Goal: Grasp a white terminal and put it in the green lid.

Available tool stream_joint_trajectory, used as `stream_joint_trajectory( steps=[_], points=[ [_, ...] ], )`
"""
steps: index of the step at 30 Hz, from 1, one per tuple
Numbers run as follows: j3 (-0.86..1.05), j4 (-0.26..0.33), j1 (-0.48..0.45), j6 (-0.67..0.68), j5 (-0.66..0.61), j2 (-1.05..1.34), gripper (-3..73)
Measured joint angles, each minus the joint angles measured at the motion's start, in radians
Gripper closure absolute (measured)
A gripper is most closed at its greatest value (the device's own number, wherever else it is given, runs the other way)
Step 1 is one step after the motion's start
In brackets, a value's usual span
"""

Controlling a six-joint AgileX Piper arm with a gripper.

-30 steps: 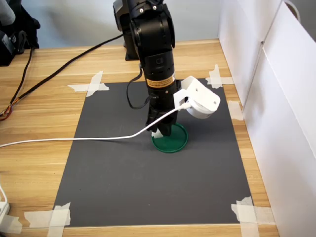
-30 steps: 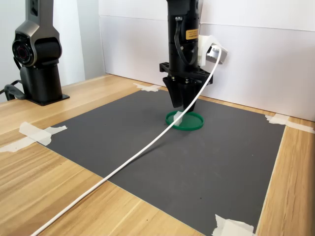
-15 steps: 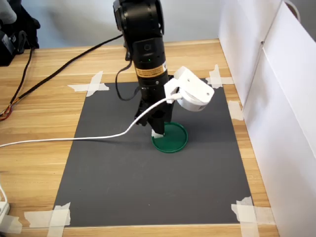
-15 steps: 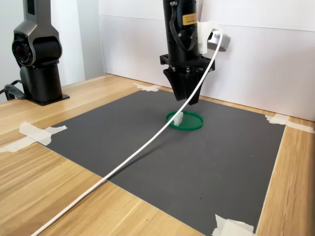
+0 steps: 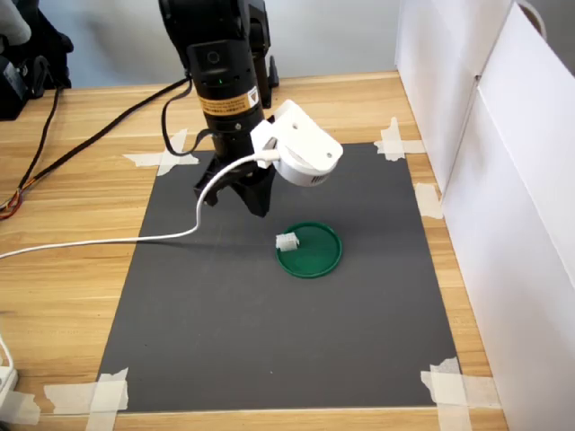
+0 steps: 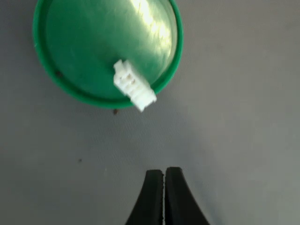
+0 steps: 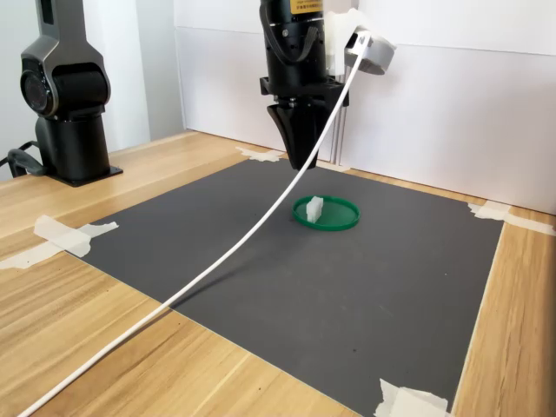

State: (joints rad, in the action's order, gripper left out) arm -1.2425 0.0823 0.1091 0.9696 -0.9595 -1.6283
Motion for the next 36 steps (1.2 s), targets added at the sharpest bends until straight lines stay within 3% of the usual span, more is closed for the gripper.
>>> stream_joint_trajectory(
  steps=[5,10,15,20,24,31,36],
  points=[
    [0.076,0.098,-0.078,0.000,0.050,0.114,71.3],
    [0.225,0.240,-0.191,0.019,0.183,0.277,71.5],
    [0.393,0.401,-0.251,0.010,0.407,0.454,71.5],
    [0.575,0.522,-0.259,-0.008,0.676,0.645,71.5],
    [0.717,0.626,-0.261,-0.009,0.821,0.778,71.5],
    [0.891,0.761,-0.262,-0.011,0.854,1.002,71.5],
    [0.981,0.796,-0.262,-0.012,0.831,1.151,71.5]
  ],
)
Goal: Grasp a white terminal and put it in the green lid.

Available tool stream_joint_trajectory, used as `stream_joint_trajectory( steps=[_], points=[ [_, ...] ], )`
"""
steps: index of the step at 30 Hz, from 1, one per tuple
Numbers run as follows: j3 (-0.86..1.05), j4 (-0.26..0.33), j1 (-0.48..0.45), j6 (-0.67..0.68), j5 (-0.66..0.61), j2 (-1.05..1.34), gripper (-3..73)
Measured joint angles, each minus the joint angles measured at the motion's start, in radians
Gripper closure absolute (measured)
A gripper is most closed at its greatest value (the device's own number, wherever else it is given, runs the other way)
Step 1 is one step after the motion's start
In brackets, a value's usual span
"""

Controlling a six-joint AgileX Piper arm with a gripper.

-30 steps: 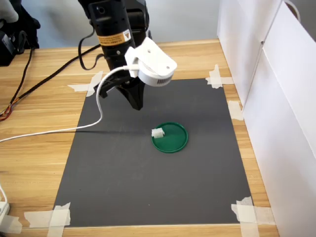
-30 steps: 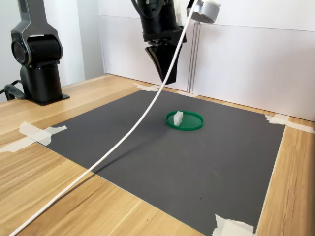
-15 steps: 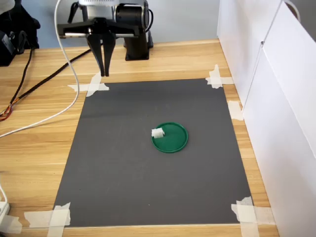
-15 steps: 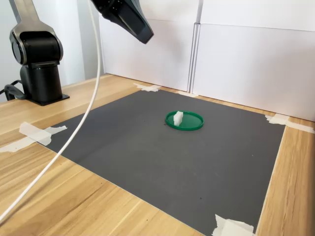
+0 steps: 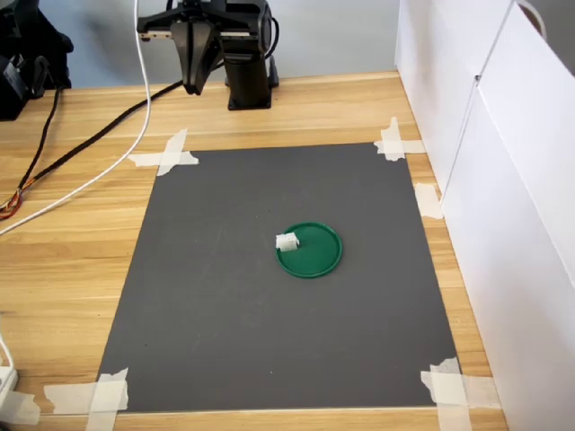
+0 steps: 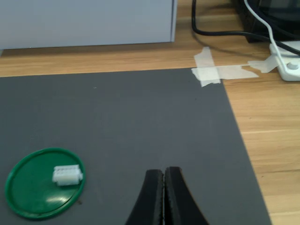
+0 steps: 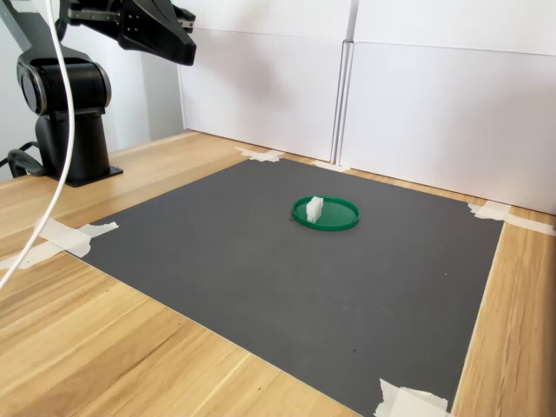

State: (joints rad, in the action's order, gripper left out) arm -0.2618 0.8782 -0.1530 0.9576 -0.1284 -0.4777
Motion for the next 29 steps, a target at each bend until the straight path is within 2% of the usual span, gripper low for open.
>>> stream_joint_trajectory(
  steps=[10,15,29],
  points=[
    [0.182,0.004,0.000,0.000,-0.069,0.254,71.6],
    [0.200,0.003,0.000,0.000,-0.095,0.358,71.6],
    [0.200,0.003,0.000,0.000,-0.097,0.397,71.6]
  ],
)
